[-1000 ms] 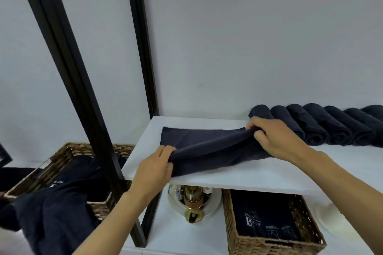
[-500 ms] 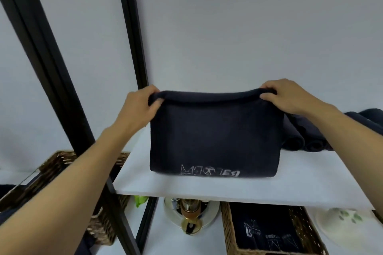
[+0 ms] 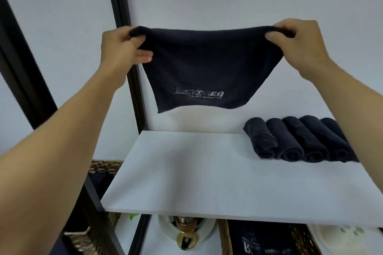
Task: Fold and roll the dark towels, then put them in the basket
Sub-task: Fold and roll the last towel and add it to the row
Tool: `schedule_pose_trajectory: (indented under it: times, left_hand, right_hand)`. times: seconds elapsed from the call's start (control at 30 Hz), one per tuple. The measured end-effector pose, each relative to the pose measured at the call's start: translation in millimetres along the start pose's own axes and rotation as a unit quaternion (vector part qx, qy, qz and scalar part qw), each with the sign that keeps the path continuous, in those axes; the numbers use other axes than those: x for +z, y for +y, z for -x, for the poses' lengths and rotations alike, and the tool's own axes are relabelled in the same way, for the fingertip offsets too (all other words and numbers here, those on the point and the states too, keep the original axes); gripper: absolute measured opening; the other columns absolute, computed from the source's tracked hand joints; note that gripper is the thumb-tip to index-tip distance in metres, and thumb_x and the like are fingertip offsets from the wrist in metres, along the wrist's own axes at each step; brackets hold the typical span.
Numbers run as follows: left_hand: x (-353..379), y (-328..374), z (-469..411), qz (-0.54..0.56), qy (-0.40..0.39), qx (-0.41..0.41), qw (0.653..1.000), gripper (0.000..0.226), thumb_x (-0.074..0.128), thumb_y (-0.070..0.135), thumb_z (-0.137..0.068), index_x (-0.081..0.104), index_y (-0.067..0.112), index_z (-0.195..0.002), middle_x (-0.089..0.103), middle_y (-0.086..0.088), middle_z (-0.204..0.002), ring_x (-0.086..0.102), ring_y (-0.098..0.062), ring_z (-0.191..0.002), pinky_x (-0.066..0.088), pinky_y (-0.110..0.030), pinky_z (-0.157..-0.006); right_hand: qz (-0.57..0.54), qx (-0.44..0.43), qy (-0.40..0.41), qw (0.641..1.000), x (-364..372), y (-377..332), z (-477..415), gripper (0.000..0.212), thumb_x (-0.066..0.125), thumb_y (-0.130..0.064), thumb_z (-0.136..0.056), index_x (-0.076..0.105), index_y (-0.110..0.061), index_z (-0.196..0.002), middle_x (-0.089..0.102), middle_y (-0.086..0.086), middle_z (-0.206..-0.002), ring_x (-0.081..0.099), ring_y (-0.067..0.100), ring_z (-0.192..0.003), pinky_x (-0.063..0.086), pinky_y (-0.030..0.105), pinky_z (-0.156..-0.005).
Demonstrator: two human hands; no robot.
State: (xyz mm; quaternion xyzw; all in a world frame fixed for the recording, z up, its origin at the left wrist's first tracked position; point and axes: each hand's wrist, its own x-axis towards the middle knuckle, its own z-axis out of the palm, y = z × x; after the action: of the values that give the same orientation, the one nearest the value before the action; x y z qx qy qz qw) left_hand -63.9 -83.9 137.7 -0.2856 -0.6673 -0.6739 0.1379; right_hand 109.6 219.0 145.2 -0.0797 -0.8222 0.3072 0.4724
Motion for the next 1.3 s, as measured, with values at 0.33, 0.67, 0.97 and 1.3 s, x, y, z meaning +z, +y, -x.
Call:
schedule_pose_trajectory:
  times: [0.33,0.67,0.97,1.3]
  left_hand:
    - [-60.4,-110.2,180.2,-0.227,-0.304,-0.252,0.89,0.037,0.08,0.032,-0.075,0.066,-0.001,-0.066,0.054,-0.003,-0.052,0.047,-0.013,-0.053,0.037,-0.024,-0.055]
    - [-39.6,-143.5,145.0,-0.192,-0.134,-0.303,0.924,0.018,0.07,0.017,-0.088,0.071,0.0,-0.091,0.067,-0.018,-0.082,0.055,-0.019,-0.048,0.044,-0.031,-0.057]
    - [30.0,-227.6,65.8,-0.258,-0.006,-0.291,0.921,0.031,0.071,0.019,-0.087,0.056,0.02,-0.059,0.057,-0.003,-0.067,0.056,-0.026,-0.052,0.042,-0.028,-0.053]
    - [90.4,-238.7,115.2,-0.429,-0.194,-0.049,0.881,0.057,0.042,0.057,-0.092,0.051,0.021,-0.136,0.051,-0.003,-0.14,0.046,-0.027,-0.128,0.036,-0.044,-0.106]
  right_hand:
    - [0.16,0.077,-0.54,0.822,4.0,60.7,187.1,0.019,0.072,-0.021,-0.085,0.068,-0.039,-0.079,0.064,-0.024,-0.067,0.057,-0.003,-0.065,0.043,0.019,-0.069]
    - [0.178,0.095,-0.409,0.89,41.8,101.0,142.7,0.017,0.062,-0.017,-0.091,0.071,-0.024,-0.103,0.071,-0.007,-0.099,0.063,0.011,-0.095,0.048,0.027,-0.087]
    - [0.231,0.144,-0.308,0.911,149.7,184.7,92.4,0.021,0.058,-0.017,-0.096,0.065,-0.013,-0.115,0.065,0.007,-0.117,0.059,0.024,-0.107,0.046,0.03,-0.092]
    - [0.205,-0.026,-0.37,0.906,206.7,159.1,145.4,0.045,0.042,-0.043,-0.101,0.046,-0.023,-0.141,0.046,0.0,-0.145,0.041,0.022,-0.134,0.03,0.042,-0.112]
